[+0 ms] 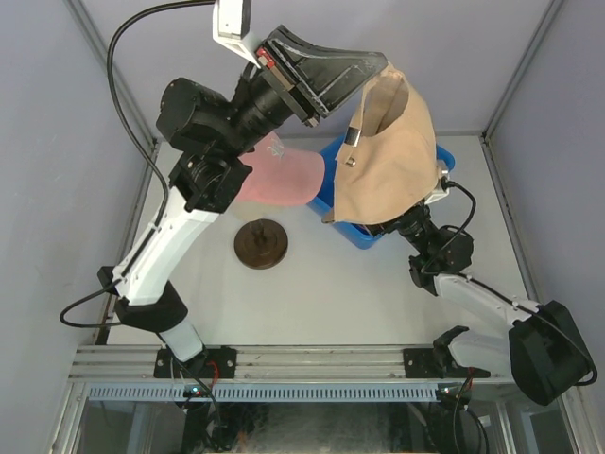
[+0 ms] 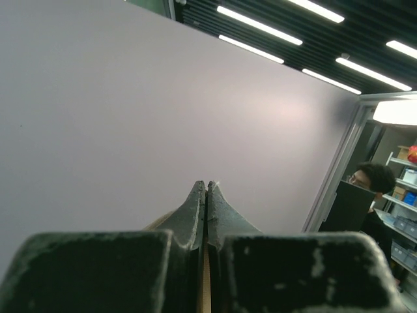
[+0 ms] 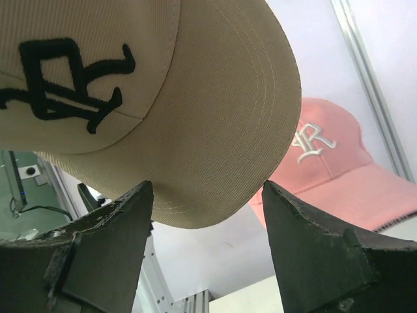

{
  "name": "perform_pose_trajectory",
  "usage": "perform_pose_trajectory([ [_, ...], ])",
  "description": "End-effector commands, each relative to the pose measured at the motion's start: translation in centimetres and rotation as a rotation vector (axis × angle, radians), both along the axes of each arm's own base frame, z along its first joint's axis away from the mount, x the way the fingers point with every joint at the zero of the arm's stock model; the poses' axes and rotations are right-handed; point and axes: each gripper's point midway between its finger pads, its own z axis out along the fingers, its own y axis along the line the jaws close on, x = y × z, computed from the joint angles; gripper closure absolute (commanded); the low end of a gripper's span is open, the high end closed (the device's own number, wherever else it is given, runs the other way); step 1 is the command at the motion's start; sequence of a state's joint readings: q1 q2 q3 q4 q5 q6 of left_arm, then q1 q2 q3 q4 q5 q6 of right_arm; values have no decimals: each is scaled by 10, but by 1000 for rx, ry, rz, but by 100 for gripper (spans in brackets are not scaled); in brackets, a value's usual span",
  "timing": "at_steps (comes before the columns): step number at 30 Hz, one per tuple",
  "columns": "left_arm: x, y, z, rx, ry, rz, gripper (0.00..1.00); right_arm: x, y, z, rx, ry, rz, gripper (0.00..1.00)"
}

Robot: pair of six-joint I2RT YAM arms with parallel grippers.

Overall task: Stack the hats
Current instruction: Stack the hat on the hat.

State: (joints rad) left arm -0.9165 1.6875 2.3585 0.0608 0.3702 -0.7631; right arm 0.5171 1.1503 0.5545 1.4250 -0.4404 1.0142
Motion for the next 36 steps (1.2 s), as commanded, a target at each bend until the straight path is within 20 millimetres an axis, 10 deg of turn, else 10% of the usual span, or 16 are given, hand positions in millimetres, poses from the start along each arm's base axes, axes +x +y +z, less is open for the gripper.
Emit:
perform_pose_trajectory([
  [1, -13, 28, 35, -135, -59, -24, 100, -21, 1, 38, 69, -113, 48, 33],
  [20, -26, 76, 56, -237, -104, -92, 100, -10, 58, 52, 98, -76, 160, 33],
  [36, -19, 94, 32, -258, -62, -52, 100, -9, 56, 71, 148, -93, 149, 33],
])
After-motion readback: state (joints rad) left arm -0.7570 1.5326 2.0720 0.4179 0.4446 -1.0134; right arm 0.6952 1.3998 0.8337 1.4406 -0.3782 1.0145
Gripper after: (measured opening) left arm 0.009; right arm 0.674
